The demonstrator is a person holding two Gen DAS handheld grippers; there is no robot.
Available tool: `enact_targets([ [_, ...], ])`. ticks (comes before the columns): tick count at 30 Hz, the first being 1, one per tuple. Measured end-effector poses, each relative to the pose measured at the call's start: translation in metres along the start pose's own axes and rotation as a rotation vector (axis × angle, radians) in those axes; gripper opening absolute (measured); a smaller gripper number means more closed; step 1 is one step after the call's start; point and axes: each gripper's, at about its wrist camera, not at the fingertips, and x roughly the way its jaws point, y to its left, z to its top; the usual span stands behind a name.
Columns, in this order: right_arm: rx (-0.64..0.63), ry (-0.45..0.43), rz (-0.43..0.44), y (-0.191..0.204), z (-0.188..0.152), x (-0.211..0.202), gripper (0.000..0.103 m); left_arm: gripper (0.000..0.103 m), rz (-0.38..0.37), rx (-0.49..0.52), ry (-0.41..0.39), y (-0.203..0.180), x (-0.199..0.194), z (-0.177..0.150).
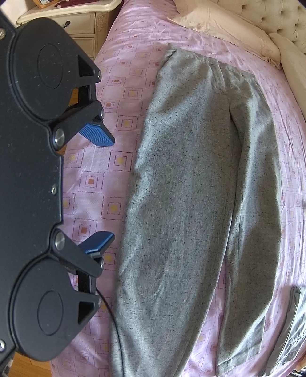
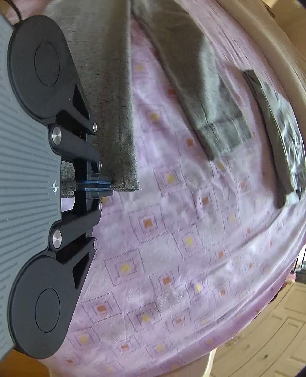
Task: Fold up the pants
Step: 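Move the right gripper to the trouser leg hem and close on it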
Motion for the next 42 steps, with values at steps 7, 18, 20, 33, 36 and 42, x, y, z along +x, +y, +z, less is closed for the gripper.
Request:
enact_targets([
  [7, -0.076, -0.063, 0.027, -0.002, -0.014, -0.017, 0.018, 0.079, -0.002, 0.012, -0.014, 0.001, -0.002, 0.001],
  [18, 0.057, 0.000, 0.099, -0.031, -0.094, -0.047, 0.026, 0.079, -0.020, 0.063, -0.018, -0.009, -0.002, 0.003],
  [20, 0.061, 0.007, 0.110, -0.025, -0.094, -0.040, 0.026, 0.079, -0.020, 0.070, -0.019, -0.010, -0.004, 0.002],
  [33, 0.182, 0.028, 0.129, -0.018, -0.072, -0.011, 0.026, 0.079, 0.001, 0.059, -0.009, -0.010, -0.005, -0.005],
  [36, 0.181, 0.038, 0.110, -0.016, -0.071, -0.018, 0.004, 0.079, 0.001, 0.068, -0.010, -0.013, -0.006, -0.003],
  [42, 0.214, 0.096, -0.079, -0.035, -0.090, -0.020, 0.000, 0.080, -0.003, 0.070, -0.031, -0.011, -0.008, -0.001],
])
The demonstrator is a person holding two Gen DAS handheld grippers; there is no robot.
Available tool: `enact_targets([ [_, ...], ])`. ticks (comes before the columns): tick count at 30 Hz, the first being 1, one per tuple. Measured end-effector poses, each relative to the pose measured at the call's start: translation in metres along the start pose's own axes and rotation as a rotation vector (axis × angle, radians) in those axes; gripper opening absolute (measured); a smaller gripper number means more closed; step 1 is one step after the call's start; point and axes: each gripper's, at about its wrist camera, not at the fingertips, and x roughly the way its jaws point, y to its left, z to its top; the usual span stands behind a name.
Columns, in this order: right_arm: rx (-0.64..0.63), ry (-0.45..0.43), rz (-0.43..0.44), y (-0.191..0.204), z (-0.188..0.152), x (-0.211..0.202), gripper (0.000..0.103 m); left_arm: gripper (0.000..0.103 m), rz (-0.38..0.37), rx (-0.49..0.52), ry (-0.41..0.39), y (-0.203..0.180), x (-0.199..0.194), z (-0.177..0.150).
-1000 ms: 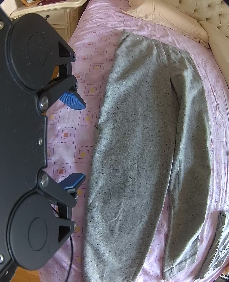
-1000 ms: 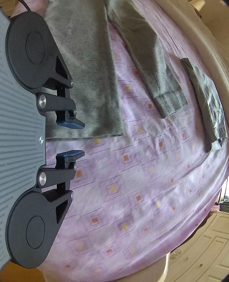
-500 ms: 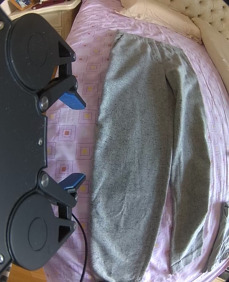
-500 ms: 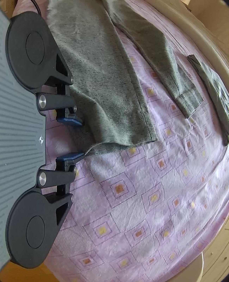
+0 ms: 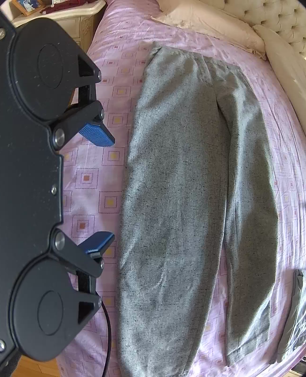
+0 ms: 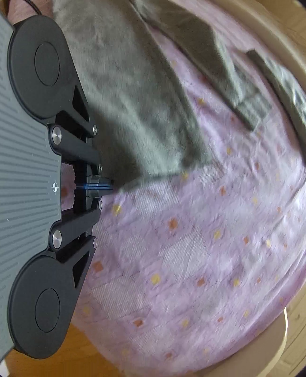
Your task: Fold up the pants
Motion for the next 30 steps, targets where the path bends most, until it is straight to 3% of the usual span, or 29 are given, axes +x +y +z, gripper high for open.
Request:
enact_targets([
  [4, 0.096, -0.036, 0.088, -0.021, 0.003, -0.008, 0.003, 0.080, 0.009, 0.012, -0.010, 0.002, 0.003, 0.003],
  [8, -0.017, -0.145, 0.147, 0.002, 0.010, -0.036, 0.005, 0.080, 0.015, 0.029, -0.032, 0.001, 0.015, 0.014],
  [13, -0.084, -0.125, 0.219, 0.037, 0.017, -0.033, 0.007, 0.080, 0.011, 0.024, -0.040, 0.003, 0.050, 0.030],
  [17, -0.141, -0.045, 0.154, 0.054, 0.010, -0.010, 0.008, 0.080, 0.030, 0.061, 0.004, 0.009, 0.089, 0.033],
  [20, -0.097, 0.026, 0.071, 0.056, 0.006, -0.004, 0.008, 0.079, 0.088, 0.146, 0.150, 0.013, 0.130, 0.032],
  [22, -0.058, -0.001, 0.063, 0.061, 0.011, -0.017, 0.008, 0.078, 0.073, 0.154, 0.201, 0.025, 0.143, 0.033],
  [27, -0.119, -0.183, 0.114, 0.104, 0.042, -0.048, 0.011, 0.076, -0.039, 0.063, 0.096, 0.066, 0.113, 0.065],
  [30, -0.164, -0.255, 0.144, 0.138, 0.079, -0.044, 0.027, 0.076, -0.070, 0.021, -0.002, 0.086, 0.093, 0.096],
])
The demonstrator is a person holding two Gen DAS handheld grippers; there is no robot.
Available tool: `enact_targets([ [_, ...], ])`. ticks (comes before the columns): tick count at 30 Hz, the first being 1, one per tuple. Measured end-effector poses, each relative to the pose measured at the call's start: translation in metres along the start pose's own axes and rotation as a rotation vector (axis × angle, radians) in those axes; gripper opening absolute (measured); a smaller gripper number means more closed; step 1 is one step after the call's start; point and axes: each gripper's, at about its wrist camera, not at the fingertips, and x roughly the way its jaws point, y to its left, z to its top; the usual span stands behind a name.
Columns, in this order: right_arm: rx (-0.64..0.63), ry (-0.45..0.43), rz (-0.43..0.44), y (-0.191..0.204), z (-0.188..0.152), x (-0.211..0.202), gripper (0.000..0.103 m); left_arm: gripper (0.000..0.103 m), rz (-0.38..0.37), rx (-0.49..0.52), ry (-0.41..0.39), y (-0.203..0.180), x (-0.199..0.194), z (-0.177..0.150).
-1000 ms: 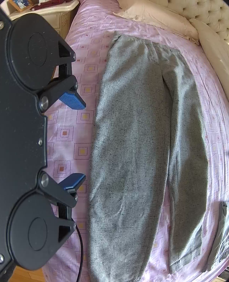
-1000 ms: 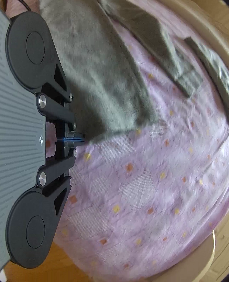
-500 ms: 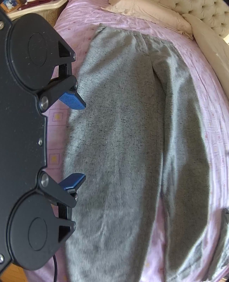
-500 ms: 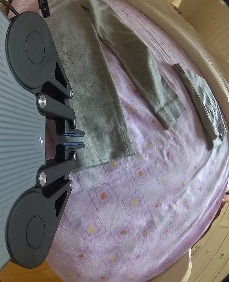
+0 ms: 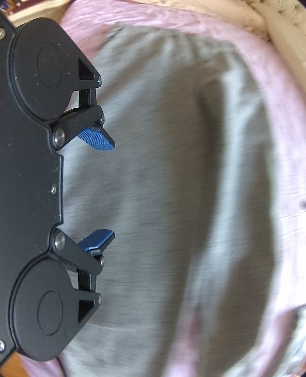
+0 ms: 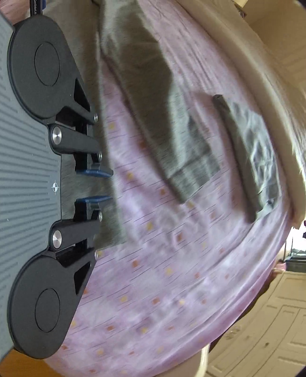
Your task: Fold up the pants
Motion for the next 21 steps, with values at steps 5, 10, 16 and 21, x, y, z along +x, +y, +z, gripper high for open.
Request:
enact_targets([
  [5, -0.125, -0.071, -0.012, 0.036, 0.061, 0.048, 0.027, 0.077, -0.044, -0.042, -0.139, 0.025, -0.025, 0.045],
  [10, -0.264, -0.074, -0.067, 0.059, 0.107, 0.103, 0.028, 0.077, -0.069, -0.082, -0.171, 0.044, -0.026, 0.074],
  [16, -0.238, 0.005, -0.161, 0.041, 0.133, 0.163, 0.033, 0.077, -0.055, -0.112, -0.127, 0.058, -0.013, 0.084],
  [21, -0.154, 0.024, -0.069, 0.024, 0.127, 0.171, 0.035, 0.077, -0.050, -0.128, -0.104, 0.067, -0.003, 0.091],
])
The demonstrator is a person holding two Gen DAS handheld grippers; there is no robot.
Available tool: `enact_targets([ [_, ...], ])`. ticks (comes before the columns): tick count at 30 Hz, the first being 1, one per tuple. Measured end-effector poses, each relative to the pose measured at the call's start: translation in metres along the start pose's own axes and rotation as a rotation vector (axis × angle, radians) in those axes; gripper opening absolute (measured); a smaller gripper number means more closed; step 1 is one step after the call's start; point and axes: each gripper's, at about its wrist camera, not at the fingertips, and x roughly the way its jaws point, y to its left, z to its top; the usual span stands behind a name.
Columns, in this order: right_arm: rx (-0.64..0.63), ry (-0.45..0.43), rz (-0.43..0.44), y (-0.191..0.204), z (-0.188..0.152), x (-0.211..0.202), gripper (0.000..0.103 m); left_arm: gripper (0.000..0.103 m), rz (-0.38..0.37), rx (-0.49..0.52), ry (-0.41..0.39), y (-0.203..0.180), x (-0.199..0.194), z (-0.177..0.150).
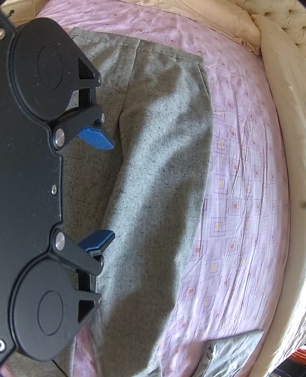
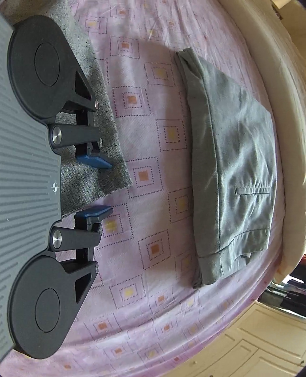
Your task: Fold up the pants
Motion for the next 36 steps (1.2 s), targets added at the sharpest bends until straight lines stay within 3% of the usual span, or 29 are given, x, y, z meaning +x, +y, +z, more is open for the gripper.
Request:
enact_targets([
  [2, 0.019, 0.031, 0.021, 0.001, -0.001, -0.003, 0.027, 0.077, 0.001, 0.000, 0.000, -0.002, 0.003, 0.004],
  [3, 0.018, 0.039, 0.024, 0.003, -0.001, -0.007, 0.013, 0.077, -0.001, 0.002, -0.001, -0.003, 0.004, 0.006],
  [5, -0.004, 0.020, 0.012, 0.008, -0.002, -0.017, 0.009, 0.077, -0.007, 0.009, -0.002, -0.008, 0.005, 0.011],
  [9, -0.002, -0.035, -0.160, -0.008, -0.011, -0.041, 0.006, 0.077, -0.028, 0.028, -0.020, -0.017, 0.008, 0.022],
  [11, 0.028, 0.009, -0.276, -0.022, -0.018, -0.035, 0.000, 0.077, -0.036, 0.039, -0.017, -0.023, 0.012, 0.027],
  [12, 0.036, 0.036, -0.304, -0.030, -0.021, -0.032, 0.000, 0.077, -0.042, 0.044, -0.015, -0.025, 0.013, 0.029],
  [15, 0.109, 0.015, -0.235, -0.039, -0.022, -0.049, 0.004, 0.077, -0.052, 0.053, -0.020, -0.030, 0.016, 0.032],
  [16, 0.125, -0.001, -0.202, -0.036, -0.021, -0.057, 0.010, 0.077, -0.054, 0.055, -0.018, -0.031, 0.017, 0.033],
  [19, 0.141, -0.010, -0.089, -0.014, -0.013, -0.070, 0.027, 0.077, -0.064, 0.056, 0.006, -0.034, 0.024, 0.033],
  [22, 0.168, 0.011, -0.045, 0.013, 0.002, -0.065, 0.028, 0.077, -0.065, 0.056, 0.025, -0.036, 0.028, 0.034],
  [27, 0.360, 0.173, -0.090, 0.034, 0.033, -0.019, 0.028, 0.077, -0.049, 0.054, 0.009, -0.031, 0.024, 0.037],
  [31, 0.480, 0.315, -0.152, 0.038, 0.037, 0.013, 0.028, 0.077, -0.039, 0.020, 0.007, -0.017, 0.024, 0.038],
  [35, 0.460, 0.327, -0.205, 0.049, 0.033, 0.014, 0.028, 0.077, -0.031, -0.008, 0.023, -0.006, 0.029, 0.037],
  [36, 0.438, 0.331, -0.201, 0.053, 0.031, 0.013, 0.023, 0.077, -0.031, -0.010, 0.026, -0.005, 0.030, 0.038],
])
